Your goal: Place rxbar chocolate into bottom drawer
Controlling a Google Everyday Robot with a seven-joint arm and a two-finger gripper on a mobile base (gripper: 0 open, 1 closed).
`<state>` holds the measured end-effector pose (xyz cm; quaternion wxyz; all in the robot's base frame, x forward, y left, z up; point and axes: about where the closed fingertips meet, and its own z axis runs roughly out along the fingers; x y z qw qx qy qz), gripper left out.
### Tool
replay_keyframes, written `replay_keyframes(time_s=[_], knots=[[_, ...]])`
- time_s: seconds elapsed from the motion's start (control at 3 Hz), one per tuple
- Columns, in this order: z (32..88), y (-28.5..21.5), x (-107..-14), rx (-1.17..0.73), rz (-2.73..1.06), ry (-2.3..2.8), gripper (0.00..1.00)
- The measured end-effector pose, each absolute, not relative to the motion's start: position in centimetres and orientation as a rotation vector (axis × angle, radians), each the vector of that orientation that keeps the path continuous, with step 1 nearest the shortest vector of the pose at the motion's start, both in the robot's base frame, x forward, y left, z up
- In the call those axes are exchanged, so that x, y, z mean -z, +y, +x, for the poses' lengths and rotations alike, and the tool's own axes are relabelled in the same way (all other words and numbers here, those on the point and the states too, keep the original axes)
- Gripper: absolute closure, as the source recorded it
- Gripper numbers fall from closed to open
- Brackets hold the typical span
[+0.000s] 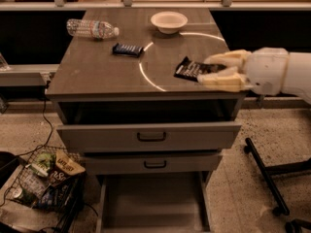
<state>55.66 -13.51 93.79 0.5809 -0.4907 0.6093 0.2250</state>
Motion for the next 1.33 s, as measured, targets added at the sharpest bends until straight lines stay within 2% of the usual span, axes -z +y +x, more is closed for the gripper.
replay_keyframes(time_s=[0.67,1.0,1.33], knots=[[42.3,-17.1,-86.1,-0.617,-1.067,1.489,1.0],[36.6,-18.9,-79.3,-0.675,-0.948,1.613,1.0],[33.0,-19.7,-73.0,-0.72,-0.874,1.781,1.0]])
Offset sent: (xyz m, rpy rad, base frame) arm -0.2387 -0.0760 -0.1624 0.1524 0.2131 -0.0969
